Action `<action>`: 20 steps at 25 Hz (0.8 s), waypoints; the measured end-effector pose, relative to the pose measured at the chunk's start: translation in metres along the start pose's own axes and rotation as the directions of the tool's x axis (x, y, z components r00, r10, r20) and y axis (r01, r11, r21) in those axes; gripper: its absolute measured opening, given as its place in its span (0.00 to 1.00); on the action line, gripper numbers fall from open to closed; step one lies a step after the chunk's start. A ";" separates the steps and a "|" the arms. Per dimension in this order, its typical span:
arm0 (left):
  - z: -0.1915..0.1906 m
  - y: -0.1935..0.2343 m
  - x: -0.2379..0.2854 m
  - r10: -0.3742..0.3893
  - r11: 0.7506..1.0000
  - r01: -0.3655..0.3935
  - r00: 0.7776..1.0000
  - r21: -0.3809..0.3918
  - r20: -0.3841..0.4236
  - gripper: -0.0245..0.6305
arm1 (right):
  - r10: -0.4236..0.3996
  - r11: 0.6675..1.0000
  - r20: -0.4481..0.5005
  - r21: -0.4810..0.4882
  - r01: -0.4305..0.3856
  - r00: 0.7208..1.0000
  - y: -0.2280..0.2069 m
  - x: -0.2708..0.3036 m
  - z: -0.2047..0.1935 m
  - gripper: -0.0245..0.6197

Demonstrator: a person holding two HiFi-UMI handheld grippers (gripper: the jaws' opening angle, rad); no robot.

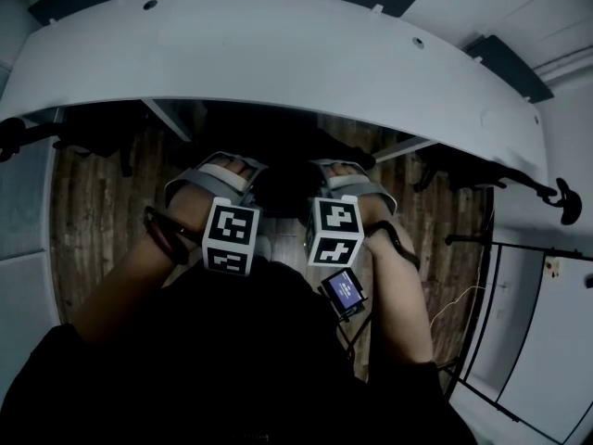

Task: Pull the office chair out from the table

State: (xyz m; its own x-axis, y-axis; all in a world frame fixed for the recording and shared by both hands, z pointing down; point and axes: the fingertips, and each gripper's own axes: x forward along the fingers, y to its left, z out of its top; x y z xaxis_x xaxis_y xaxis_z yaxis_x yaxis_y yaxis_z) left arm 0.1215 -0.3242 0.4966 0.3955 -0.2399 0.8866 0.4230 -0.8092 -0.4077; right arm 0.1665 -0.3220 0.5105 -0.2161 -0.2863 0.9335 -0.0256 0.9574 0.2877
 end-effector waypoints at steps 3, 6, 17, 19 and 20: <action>0.005 0.000 0.002 -0.007 1.000 0.007 1.000 -0.006 -0.010 0.57 | -0.017 1.000 0.003 -0.012 0.017 1.000 0.001 -0.002 -0.005 0.68; 0.008 -0.003 0.002 0.003 1.000 -0.003 1.000 -0.020 -0.011 0.56 | -0.034 0.999 0.010 -0.039 0.035 0.999 0.003 -0.003 -0.006 0.61; 0.010 -0.021 -0.007 0.014 0.998 -0.015 1.000 -0.053 -0.014 0.53 | -0.041 0.995 0.025 -0.088 0.043 0.999 0.024 -0.007 0.005 0.59; 0.014 -0.029 -0.010 0.014 0.998 -0.014 1.000 -0.056 -0.014 0.53 | -0.035 0.995 0.030 -0.092 0.037 0.999 0.033 -0.009 0.007 0.59; 0.016 -0.034 -0.011 0.015 0.998 -0.016 1.000 -0.055 -0.013 0.53 | -0.035 0.995 0.031 -0.092 0.038 0.999 0.038 -0.011 0.008 0.59</action>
State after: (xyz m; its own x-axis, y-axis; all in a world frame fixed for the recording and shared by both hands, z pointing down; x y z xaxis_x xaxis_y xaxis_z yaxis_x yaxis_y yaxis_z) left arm 0.1157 -0.2858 0.4970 0.3907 -0.2591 0.8833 0.3712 -0.8337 -0.4088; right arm 0.1604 -0.2819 0.5100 -0.2450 -0.3184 0.9157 0.0561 0.9383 0.3413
